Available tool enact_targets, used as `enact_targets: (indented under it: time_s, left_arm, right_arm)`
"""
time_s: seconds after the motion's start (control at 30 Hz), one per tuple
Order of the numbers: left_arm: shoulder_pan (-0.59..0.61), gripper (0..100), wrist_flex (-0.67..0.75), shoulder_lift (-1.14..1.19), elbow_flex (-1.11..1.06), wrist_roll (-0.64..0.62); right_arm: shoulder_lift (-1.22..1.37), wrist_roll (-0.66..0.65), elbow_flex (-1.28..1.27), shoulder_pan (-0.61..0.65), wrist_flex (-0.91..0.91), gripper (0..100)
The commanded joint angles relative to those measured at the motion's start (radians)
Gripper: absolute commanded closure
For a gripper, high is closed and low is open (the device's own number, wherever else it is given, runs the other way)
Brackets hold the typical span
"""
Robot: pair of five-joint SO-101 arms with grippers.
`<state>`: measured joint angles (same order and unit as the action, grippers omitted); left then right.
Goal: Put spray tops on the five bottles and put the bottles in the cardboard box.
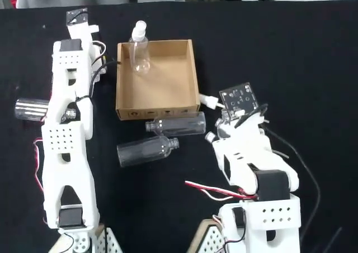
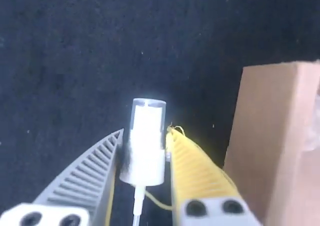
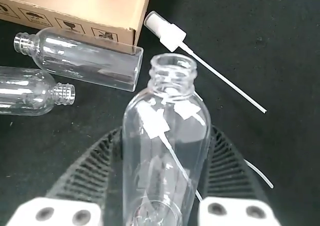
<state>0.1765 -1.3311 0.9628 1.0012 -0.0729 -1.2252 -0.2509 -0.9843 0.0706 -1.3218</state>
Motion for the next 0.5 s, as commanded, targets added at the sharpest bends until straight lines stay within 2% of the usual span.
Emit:
enact_targets:
  time_s: [0.0, 0.27, 0.47]
  left_arm:
    - [0.001, 97, -0.091, -0.023, 0.124, 0.003]
    - [0.005, 97, -0.319, -0.023, 0.309, 0.008]
    - [0.002, 97, -0.428, -0.023, 0.389, 0.086]
  right_arm:
    - [-0.033, 0.000, 0.002, -0.020, 0.021, 87.5]
    - [-0.033, 0.002, 0.002, -0.020, 0.023, 87.5]
    - [-0.033, 0.005, 0.001, -0.020, 0.023, 87.5]
